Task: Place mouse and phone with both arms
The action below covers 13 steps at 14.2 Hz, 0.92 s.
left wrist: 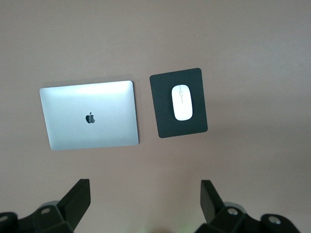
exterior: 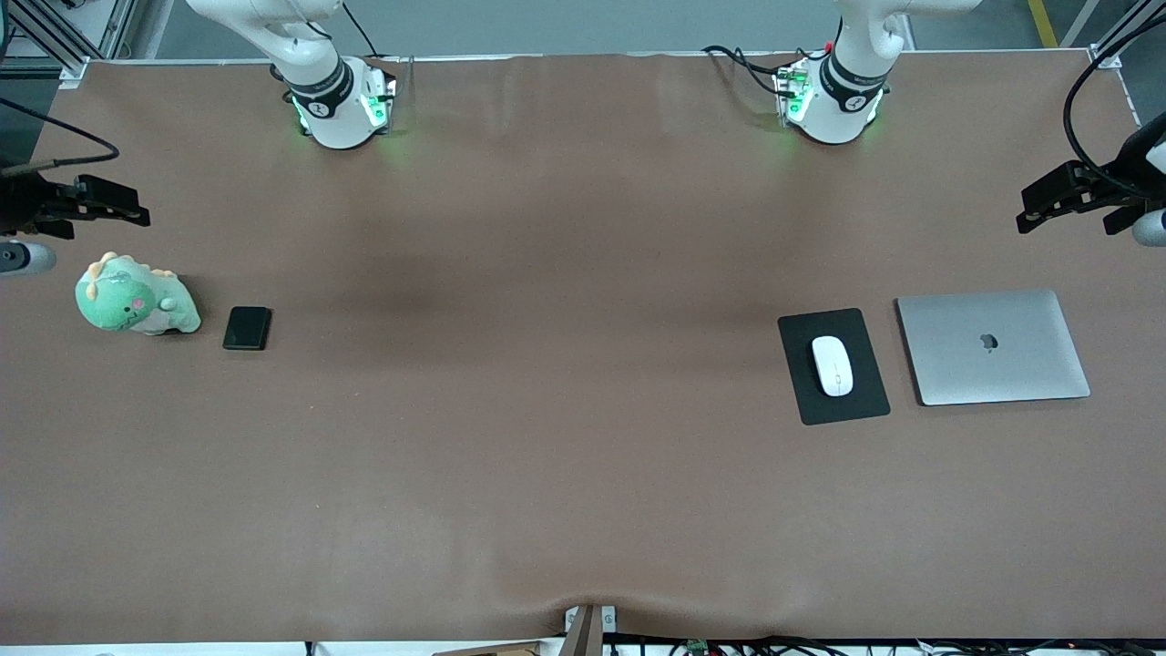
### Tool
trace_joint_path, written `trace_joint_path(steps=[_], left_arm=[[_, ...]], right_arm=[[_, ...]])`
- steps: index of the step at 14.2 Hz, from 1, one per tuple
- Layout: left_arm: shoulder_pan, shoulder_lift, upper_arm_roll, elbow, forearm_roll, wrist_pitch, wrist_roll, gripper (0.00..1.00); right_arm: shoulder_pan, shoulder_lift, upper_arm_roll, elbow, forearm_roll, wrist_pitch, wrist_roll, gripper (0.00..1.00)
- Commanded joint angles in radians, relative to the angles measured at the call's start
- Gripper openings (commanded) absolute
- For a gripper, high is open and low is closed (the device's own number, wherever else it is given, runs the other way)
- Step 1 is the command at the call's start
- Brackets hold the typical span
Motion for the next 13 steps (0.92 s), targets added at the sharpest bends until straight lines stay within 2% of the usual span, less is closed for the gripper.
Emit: trace_joint_path(steps=[1,3,11,13], left_arm=[[0.0,-0.007,0.0,0.01,-0.007,-0.011,-0.012,1.0],[0.0,-0.007,0.0,0.01,-0.002,-0.011,-0.004,1.0],[-0.002,-0.005,-0.002,0.011,-0.005,-0.011,-0.001,1.0],[-0.003,-0.005,-0.002,0.011,-0.007,-0.011,-0.001,1.0]], right_arm=[[0.009,-0.15,-0.004,-0.171,-0.022,0.098,0.011,1.0],[0.007,-0.192,-0.004,-0.228,-0.017,0.137,0.02,1.0],[0.012,-0.183,-0.002,-0.219,0.008,0.126,0.077,1.0],[0.005,-0.181,-0.004,-0.219,0.046,0.124,0.079,1.0]])
